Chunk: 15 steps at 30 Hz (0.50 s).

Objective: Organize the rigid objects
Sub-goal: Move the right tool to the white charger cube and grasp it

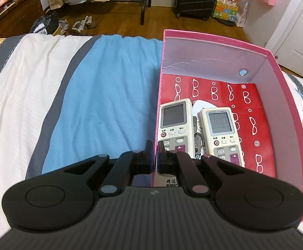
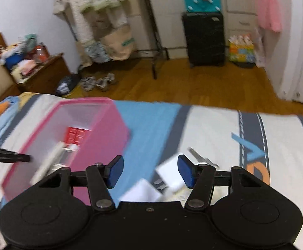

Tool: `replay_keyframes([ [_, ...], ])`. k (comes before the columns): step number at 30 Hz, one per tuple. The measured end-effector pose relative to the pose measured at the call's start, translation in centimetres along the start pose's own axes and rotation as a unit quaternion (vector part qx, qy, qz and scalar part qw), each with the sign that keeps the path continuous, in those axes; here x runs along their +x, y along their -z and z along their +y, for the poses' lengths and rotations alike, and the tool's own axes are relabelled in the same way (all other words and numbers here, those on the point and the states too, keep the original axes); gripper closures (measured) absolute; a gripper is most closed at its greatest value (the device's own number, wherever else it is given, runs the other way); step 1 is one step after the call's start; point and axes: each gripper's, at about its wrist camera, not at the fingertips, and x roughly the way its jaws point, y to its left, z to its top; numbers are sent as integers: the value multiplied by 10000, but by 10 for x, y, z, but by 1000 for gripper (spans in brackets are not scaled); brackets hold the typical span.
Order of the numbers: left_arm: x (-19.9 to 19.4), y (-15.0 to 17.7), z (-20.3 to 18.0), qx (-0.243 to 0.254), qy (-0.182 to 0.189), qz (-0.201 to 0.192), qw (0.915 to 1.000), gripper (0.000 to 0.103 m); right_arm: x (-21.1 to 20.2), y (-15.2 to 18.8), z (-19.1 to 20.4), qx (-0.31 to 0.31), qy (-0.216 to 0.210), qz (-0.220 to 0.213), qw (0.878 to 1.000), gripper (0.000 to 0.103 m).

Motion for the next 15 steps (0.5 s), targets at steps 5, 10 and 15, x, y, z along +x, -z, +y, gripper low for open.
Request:
replay_keyframes([
  [5, 1, 0, -2, 56, -36, -5, 10000, 100, 34, 12, -22, -64, 146, 141, 9998, 40],
  [10, 2, 0, 2, 9, 51, 41, 10000, 100, 59, 18, -18, -819, 364, 198, 9958, 40],
  [15, 2, 0, 2, 7, 73, 40, 10000, 100, 77, 26, -23, -954, 233, 408, 9943, 33],
])
